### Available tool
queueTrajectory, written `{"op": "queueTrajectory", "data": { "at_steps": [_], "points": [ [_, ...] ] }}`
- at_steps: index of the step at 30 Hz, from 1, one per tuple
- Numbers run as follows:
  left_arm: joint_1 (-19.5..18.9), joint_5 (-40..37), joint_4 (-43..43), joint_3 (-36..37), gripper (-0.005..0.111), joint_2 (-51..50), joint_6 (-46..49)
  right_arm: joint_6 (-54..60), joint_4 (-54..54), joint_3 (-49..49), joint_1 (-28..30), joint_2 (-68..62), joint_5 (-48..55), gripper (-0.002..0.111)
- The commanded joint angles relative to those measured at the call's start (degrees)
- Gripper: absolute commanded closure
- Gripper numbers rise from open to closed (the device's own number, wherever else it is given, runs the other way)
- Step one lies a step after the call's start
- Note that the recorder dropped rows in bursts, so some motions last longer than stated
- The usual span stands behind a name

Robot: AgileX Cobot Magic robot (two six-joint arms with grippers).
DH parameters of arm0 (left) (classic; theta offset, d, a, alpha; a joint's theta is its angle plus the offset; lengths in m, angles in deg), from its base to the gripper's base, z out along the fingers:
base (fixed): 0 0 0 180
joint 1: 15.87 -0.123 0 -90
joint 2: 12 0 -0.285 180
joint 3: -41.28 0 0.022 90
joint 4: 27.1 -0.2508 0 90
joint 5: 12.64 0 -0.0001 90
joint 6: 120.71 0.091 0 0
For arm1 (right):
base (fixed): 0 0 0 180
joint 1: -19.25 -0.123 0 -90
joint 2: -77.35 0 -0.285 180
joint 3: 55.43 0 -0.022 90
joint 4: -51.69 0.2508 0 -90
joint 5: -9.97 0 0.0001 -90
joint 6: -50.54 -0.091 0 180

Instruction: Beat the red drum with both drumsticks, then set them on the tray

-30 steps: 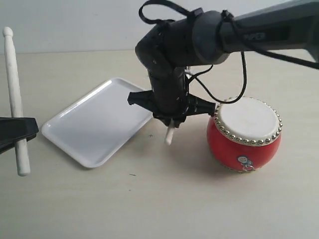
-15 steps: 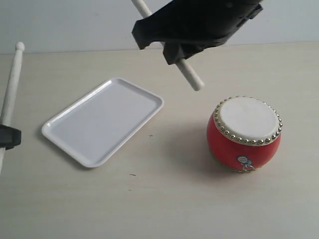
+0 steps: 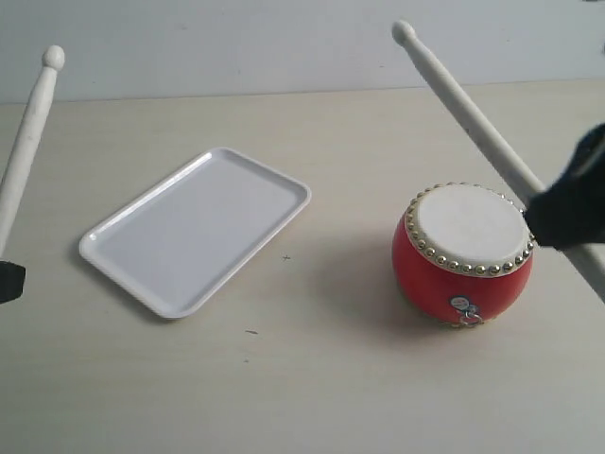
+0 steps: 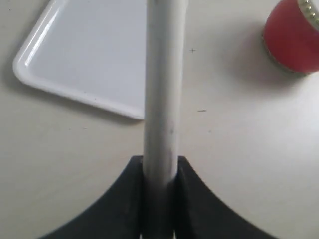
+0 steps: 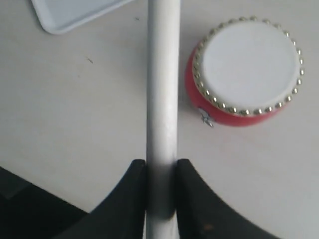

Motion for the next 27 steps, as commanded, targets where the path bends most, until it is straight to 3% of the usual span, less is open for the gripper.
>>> {"op": "queueTrajectory", "data": {
  "at_steps": [1, 7, 11, 15, 22, 27],
  "points": [
    [2.29, -0.32, -5.58, -1.39, 0.107, -0.14, -4.11, -1.63, -4.99, 5.17, 0.89, 1.30, 1.83, 0.108],
    [2.40, -8.43, -6.25, -9.08, 0.107, -6.33, -4.11, 6.34, -1.80, 11.02, 6.06, 1.42, 1.83, 0.108],
    [3.76, -9.03, -8.57, -12.22, 0.107, -7.79, -4.64, 11.67, 0.50, 11.23, 8.79, 2.46, 1.83, 0.108],
    [7.60, -8.92, -13.04, -13.67, 0.107, -9.44, -3.98, 15.40, -3.75, 11.23, 12.19, 2.46, 1.83, 0.108],
    [15.25, -13.05, -13.13, -17.28, 0.107, -19.52, -3.98, 20.11, 3.94, 11.23, 16.11, 2.46, 1.83, 0.108],
    [17.72, -8.26, -12.47, -17.28, 0.107, -21.25, -3.98, 18.79, 6.03, 11.33, 16.11, 0.89, 1.83, 0.108]
  ]
}}
